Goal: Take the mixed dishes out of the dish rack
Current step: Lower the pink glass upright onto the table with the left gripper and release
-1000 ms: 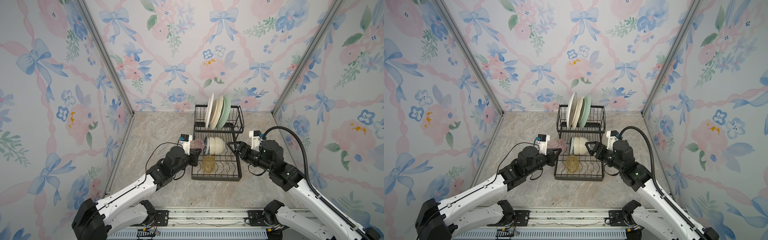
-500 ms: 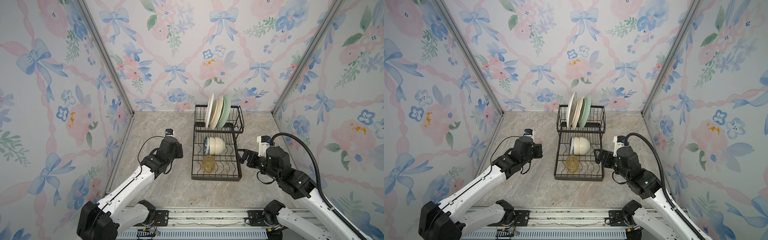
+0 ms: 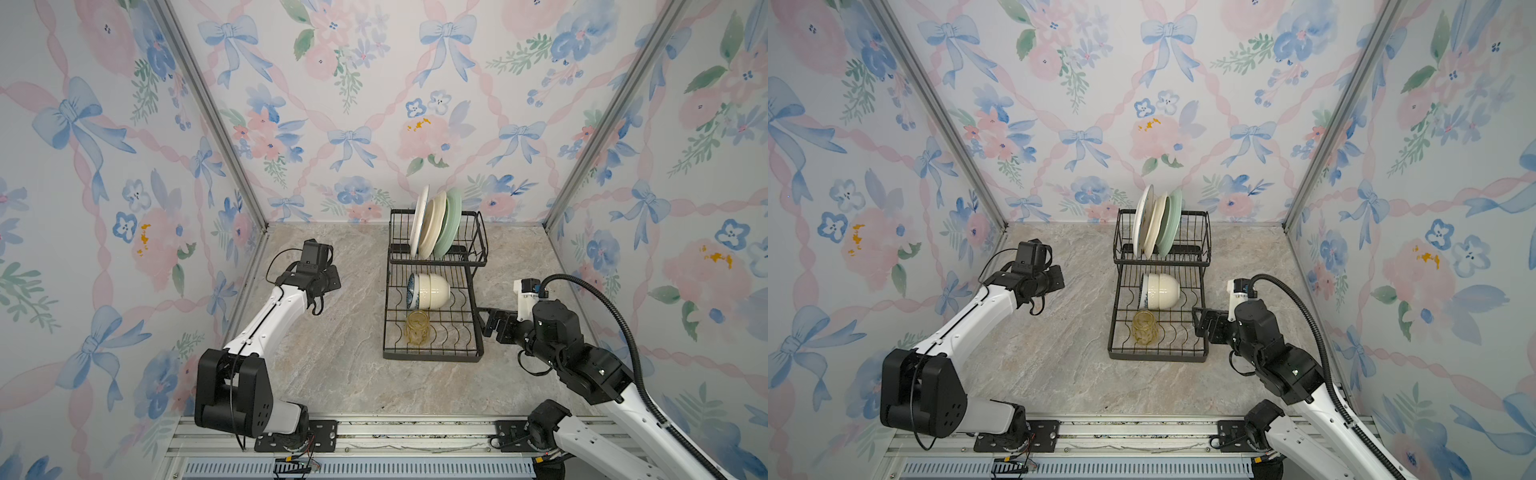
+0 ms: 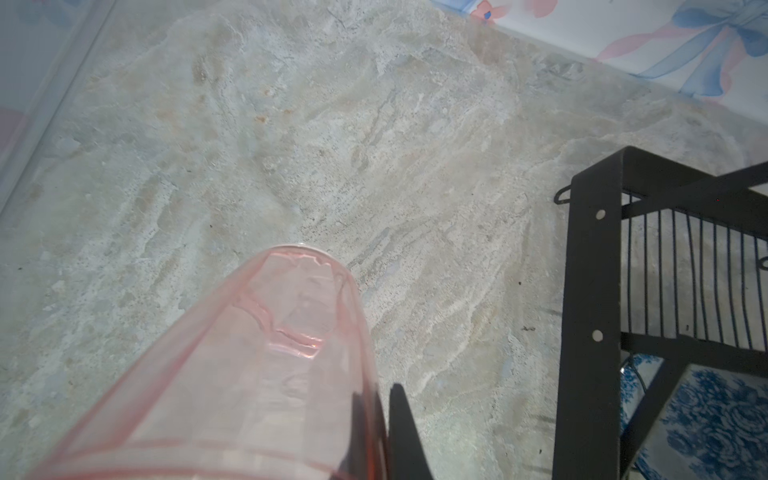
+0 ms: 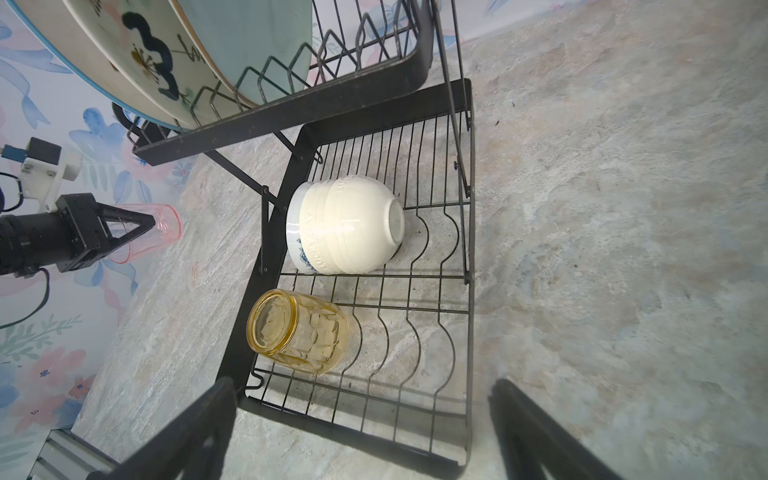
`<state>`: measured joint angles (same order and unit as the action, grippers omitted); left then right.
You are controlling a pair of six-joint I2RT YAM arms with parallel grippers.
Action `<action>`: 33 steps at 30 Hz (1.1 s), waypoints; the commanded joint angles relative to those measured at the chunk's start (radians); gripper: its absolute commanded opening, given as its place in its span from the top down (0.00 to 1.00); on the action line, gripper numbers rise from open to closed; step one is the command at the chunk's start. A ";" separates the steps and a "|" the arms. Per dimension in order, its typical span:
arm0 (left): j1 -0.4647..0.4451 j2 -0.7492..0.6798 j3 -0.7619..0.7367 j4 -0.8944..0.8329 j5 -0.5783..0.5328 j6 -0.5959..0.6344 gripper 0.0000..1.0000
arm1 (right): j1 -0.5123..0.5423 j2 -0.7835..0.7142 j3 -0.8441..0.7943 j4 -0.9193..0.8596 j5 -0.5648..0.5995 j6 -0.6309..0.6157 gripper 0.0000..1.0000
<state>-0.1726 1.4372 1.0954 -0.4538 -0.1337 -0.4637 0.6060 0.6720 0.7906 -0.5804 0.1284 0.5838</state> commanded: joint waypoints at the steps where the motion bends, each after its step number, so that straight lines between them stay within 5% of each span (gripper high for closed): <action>1: 0.007 0.051 0.075 -0.020 -0.005 0.038 1.00 | 0.013 0.005 -0.023 -0.002 0.009 -0.041 0.03; 10: 0.052 0.295 0.227 -0.125 -0.049 0.099 1.00 | 0.029 0.040 -0.039 0.016 -0.020 -0.035 0.03; 23: 0.110 0.449 0.352 -0.224 0.007 0.144 1.00 | 0.097 0.104 -0.057 0.041 -0.024 -0.008 0.03; 33: 0.113 0.497 0.391 -0.252 0.031 0.161 0.86 | 0.108 0.073 -0.059 0.000 0.003 0.017 0.03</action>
<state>-0.0681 1.9156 1.4574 -0.6640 -0.1207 -0.3218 0.7025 0.7700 0.7452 -0.5610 0.1097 0.5838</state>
